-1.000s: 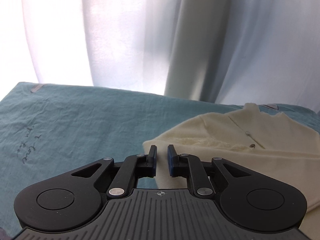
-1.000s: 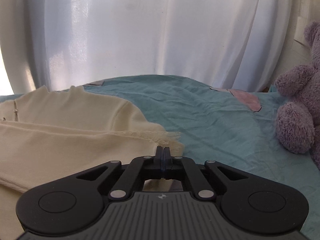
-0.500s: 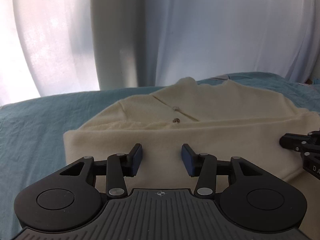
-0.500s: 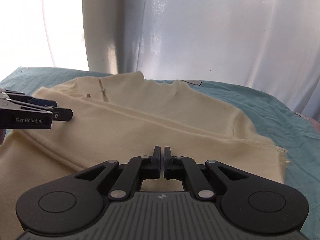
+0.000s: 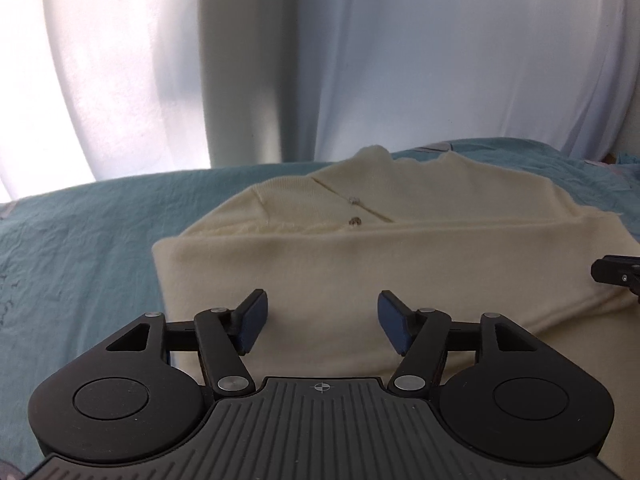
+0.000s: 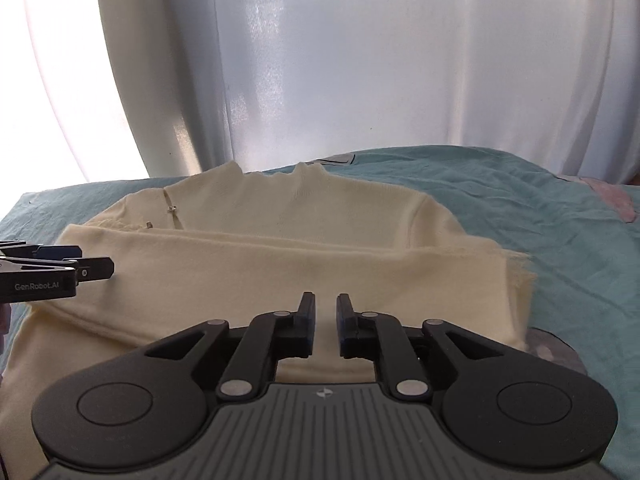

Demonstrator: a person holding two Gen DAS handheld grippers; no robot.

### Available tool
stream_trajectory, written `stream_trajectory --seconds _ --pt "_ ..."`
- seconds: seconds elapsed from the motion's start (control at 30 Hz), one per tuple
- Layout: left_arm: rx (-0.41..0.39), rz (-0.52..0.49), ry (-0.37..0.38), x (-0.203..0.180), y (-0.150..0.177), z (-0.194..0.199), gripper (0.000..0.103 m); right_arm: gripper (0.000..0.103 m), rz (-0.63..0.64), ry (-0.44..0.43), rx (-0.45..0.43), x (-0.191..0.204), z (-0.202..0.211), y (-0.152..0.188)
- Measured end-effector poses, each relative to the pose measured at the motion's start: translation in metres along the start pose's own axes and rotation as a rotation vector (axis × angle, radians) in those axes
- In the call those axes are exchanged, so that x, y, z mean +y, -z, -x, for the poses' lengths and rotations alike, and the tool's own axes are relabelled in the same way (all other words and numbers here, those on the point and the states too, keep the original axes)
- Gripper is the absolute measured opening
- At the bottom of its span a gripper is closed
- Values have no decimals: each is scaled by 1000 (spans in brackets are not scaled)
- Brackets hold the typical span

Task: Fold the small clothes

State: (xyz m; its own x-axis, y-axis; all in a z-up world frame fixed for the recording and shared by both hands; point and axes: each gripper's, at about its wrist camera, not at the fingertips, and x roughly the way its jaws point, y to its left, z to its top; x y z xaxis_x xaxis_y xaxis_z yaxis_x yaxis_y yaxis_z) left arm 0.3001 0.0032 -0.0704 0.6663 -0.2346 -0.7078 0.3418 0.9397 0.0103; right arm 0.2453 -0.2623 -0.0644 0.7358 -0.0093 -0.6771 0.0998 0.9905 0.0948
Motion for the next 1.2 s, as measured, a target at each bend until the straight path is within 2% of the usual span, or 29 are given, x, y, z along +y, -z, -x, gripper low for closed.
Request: stream_trajectory --seconds 0.1,0.2,0.3,0.37,0.4,0.43,0.5,0.57,0.63,0.7,0.8,1.0,1.17,1.2 --pt "21 -31 -20 1 12 -5 69 14 4 40 36 -11 15 24" --pt "-17 -73 -42 -4 16 -5 75 14 14 46 16 -16 19 35" --pt "-7 -31 -41 -3 18 9 74 15 -61 26 18 -19 28 31" --pt "-5 0 0 1 25 23 78 17 -87 -30 -21 -19 45 34" --pt "-5 5 12 3 30 31 81 24 -95 -60 -54 -18 58 37" --pt "5 8 10 4 37 38 82 39 -111 -94 -84 -17 70 42" --pt "29 25 1 6 50 53 82 59 -174 -203 -100 -18 91 52" --pt "61 72 8 10 65 69 82 59 -224 -328 -54 -13 106 64" --pt "110 121 19 15 80 85 82 59 -227 -382 14 -3 116 76" --pt "156 139 3 19 97 100 82 59 -156 -359 85 12 128 90" --pt "207 139 -37 23 118 121 85 59 -81 -272 149 19 148 111" --pt "306 180 -67 38 151 157 87 59 -131 -111 266 -9 186 157" --pt "346 192 -75 50 166 174 83 51 -225 -111 327 -30 207 181" --pt "363 201 -84 52 169 177 77 49 -232 -117 332 -32 210 184"
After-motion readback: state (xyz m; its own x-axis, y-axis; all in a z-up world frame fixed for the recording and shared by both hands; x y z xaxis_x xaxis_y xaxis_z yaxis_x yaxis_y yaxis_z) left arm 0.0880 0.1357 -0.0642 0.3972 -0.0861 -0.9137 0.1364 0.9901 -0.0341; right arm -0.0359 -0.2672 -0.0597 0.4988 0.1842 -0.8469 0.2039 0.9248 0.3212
